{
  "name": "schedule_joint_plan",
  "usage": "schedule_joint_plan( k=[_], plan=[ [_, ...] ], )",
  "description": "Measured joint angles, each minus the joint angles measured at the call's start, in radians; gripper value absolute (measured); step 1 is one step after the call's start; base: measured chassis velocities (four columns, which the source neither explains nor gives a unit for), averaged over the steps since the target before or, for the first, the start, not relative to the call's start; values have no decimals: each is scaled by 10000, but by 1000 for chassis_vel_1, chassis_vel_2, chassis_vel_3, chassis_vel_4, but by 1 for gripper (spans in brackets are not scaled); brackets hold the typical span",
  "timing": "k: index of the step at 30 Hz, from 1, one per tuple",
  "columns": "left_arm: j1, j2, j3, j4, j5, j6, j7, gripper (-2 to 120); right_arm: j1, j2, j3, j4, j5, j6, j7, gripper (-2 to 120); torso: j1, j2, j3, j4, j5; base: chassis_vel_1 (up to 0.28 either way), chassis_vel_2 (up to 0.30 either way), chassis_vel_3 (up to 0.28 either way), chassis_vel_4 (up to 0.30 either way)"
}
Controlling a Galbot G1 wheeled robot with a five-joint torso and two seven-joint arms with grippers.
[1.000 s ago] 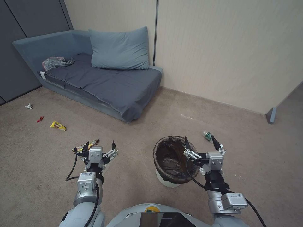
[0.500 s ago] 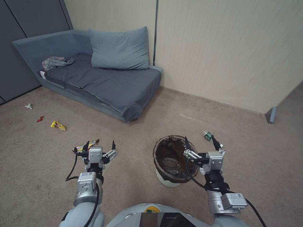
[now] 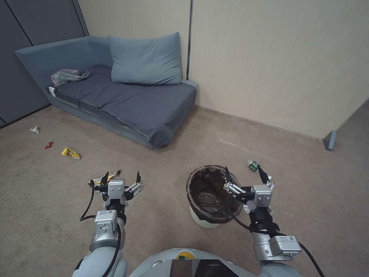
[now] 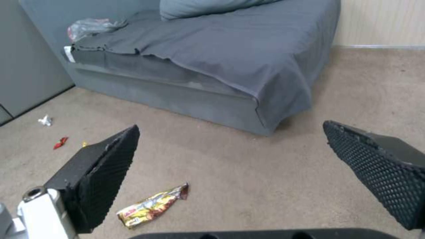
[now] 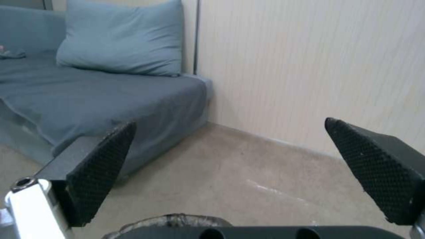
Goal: Pick up the trash bin, then pick up the garbage from the floor and place it into the trash bin.
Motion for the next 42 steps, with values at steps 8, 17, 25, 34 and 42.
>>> schedule_joint_plan(
  k=[8, 17, 25, 34, 42],
  plan=[
    [-694, 823, 258, 190, -2682, -90, 2635, 100, 1, -2, -1, -1, 0, 0, -3, 100, 0, 0, 1, -6, 2, 0, 0, 0, 0],
    [-846, 1126, 517, 189, -3240, -59, 3004, 100, 1, -1, -1, -1, 0, 0, -1, 100, 0, 0, 1, 1, 0, 0, 0, 0, 0],
    [-934, 1385, 571, 213, -3771, 48, 3477, 100, 1, 0, -1, -1, 0, -1, 0, 100, 0, 0, 1, 0, 0, 0, 0, 0, 0],
    [-1207, 1702, 757, 662, -5087, 532, 3858, 100, 1, -1, -1, 0, 0, -1, -1, 100, 0, 0, 0, 0, 0, 0, 0, 0, 0],
    [-1617, 2002, 1031, 1031, -5405, 484, 4189, 100, 1, 0, -1, 0, 0, -1, 0, 100, 0, 0, 0, 1, 0, 0, 0, 0, 0]
  ],
)
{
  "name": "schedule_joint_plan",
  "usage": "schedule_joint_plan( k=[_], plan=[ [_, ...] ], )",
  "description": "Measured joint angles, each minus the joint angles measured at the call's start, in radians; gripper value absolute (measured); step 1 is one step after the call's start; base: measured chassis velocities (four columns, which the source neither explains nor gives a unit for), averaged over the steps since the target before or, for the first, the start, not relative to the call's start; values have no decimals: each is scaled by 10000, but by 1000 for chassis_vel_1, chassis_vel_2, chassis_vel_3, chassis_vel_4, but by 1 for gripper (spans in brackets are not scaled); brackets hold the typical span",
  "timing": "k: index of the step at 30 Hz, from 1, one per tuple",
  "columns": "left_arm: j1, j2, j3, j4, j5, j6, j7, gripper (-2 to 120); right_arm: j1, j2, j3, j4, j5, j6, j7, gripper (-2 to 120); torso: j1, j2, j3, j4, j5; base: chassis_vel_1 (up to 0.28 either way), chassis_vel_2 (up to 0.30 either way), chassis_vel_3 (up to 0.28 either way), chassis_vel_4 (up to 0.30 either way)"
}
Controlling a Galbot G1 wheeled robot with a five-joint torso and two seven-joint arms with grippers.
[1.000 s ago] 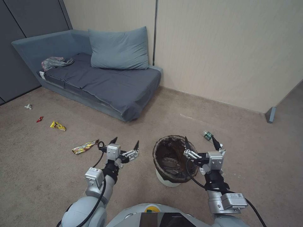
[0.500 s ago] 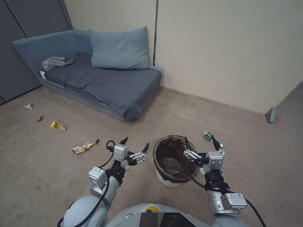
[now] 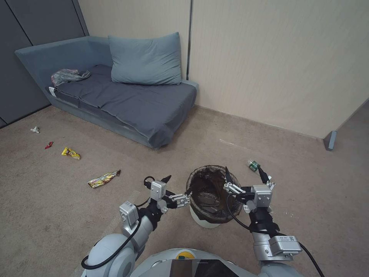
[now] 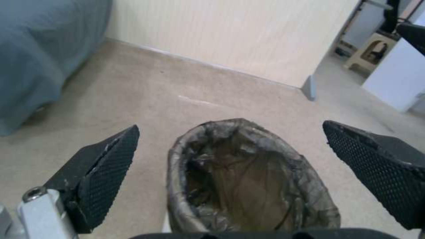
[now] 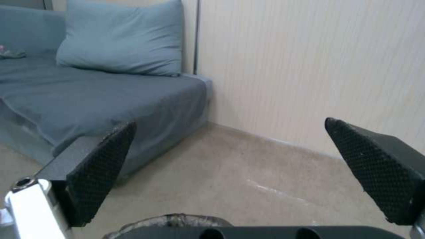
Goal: Pick up the trash bin, then pick up the garbage from the floor and place it into the trash bin.
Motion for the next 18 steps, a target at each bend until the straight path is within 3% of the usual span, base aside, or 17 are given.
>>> schedule_joint_plan(
  k=[18],
  plan=[
    [-1354, 277, 440, 1313, -1075, 292, -253, 100, 0, 0, 0, 0, 0, 0, 1, 100, 0, 0, 0, 0, 0, 0, 0, 0, 0]
  ],
)
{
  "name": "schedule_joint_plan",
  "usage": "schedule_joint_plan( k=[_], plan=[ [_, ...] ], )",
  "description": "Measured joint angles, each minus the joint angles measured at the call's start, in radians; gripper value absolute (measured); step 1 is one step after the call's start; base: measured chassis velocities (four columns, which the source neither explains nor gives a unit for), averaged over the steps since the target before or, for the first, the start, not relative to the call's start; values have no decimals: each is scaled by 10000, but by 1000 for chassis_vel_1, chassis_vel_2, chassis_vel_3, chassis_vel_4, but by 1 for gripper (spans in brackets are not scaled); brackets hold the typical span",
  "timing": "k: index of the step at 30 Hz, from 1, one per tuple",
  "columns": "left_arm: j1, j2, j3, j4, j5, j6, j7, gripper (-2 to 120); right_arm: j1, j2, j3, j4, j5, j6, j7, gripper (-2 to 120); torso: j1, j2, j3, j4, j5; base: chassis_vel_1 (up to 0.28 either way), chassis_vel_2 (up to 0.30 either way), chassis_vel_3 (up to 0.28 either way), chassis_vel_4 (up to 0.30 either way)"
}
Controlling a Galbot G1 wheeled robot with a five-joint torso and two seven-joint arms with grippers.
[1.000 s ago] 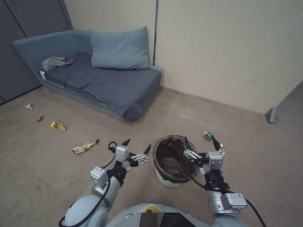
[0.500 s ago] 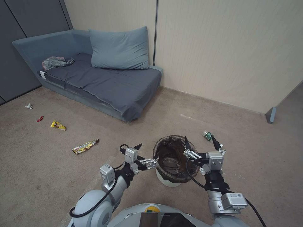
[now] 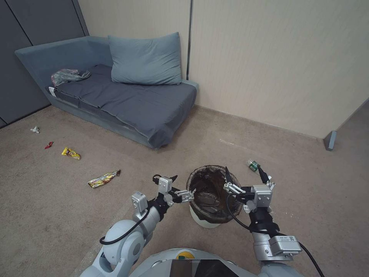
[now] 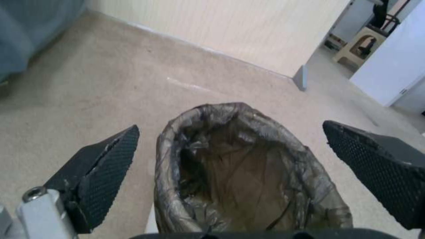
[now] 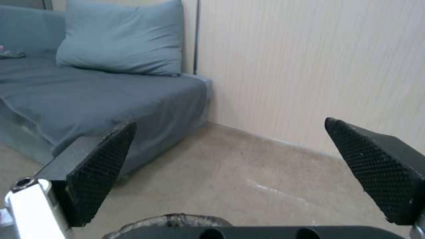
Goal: Pick up the trash bin, then pick up the garbage from the floor and place it into the trash bin.
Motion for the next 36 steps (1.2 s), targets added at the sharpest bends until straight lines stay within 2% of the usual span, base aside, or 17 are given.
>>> schedule_joint_plan(
  k=[17, 36],
  plan=[
    [-694, -484, 600, 1409, -112, 40, -219, 100, 0, 0, 0, 0, 0, 0, -1, 100, 0, 0, 0, 0, 1, 0, 0, 0, 0],
    [-882, -740, 467, 2148, -62, -24, -371, 100, 0, 0, 0, 1, 0, 0, 0, 100, 0, 0, 0, 0, 1, 0, 0, 0, 0]
  ],
)
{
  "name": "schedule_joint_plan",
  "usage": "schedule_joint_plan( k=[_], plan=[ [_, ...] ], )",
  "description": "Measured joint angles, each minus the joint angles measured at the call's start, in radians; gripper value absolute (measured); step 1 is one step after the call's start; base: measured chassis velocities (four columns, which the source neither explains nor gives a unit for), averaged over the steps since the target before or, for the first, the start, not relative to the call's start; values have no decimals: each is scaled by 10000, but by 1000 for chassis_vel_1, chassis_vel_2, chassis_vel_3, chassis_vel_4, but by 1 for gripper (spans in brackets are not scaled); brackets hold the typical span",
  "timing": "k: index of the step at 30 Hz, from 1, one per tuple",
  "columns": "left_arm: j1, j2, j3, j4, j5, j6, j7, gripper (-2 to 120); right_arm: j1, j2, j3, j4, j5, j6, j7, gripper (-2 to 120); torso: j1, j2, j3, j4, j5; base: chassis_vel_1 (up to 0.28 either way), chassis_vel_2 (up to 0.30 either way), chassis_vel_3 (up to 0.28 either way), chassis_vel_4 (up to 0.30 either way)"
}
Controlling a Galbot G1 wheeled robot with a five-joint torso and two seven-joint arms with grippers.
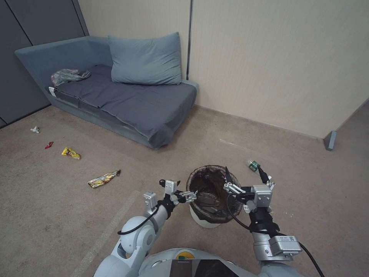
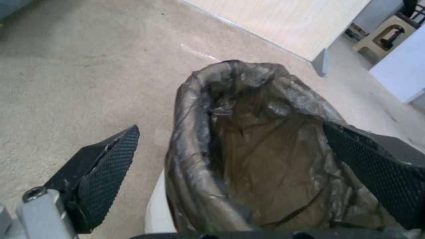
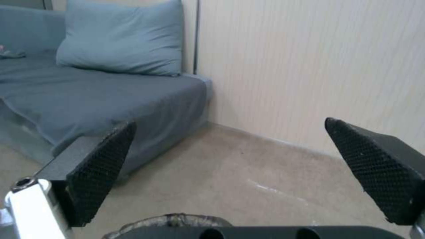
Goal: Pick up the trash bin, then pick up the garbage from the floor and place it into the trash bin.
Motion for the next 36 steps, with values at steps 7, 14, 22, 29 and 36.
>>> schedule_joint_plan(
  k=[7, 14, 22, 29, 36],
  plan=[
    [-36, -130, -42, 372, 55, -75, -20, 100, 0, 0, 0, 0, 0, 0, 0, 100, 0, 0, 0, 0, 0, 0, 0, 0, 0],
    [-110, -234, -22, 764, 71, -85, -7, 90, 0, 0, 0, 0, 0, 0, 0, 100, 0, 0, 0, 0, -1, 0, 0, 0, 0],
    [-147, -263, 60, 1152, 119, -68, 75, 62, 0, 0, -1, 0, 0, 0, 0, 100, 0, 0, 0, 0, -1, 0, 0, 0, 0],
    [-138, -385, 182, 1296, 183, -40, 103, 34, 0, 0, 0, 0, 0, 0, 0, 100, 0, 0, -1, 0, 0, 0, 0, 0, 0],
    [-103, -453, 148, 1430, 208, -48, 101, 11, 0, 0, 0, -1, 0, 0, 0, 100, 0, 0, 0, 0, 0, 0, 0, 0, 0]
  ],
)
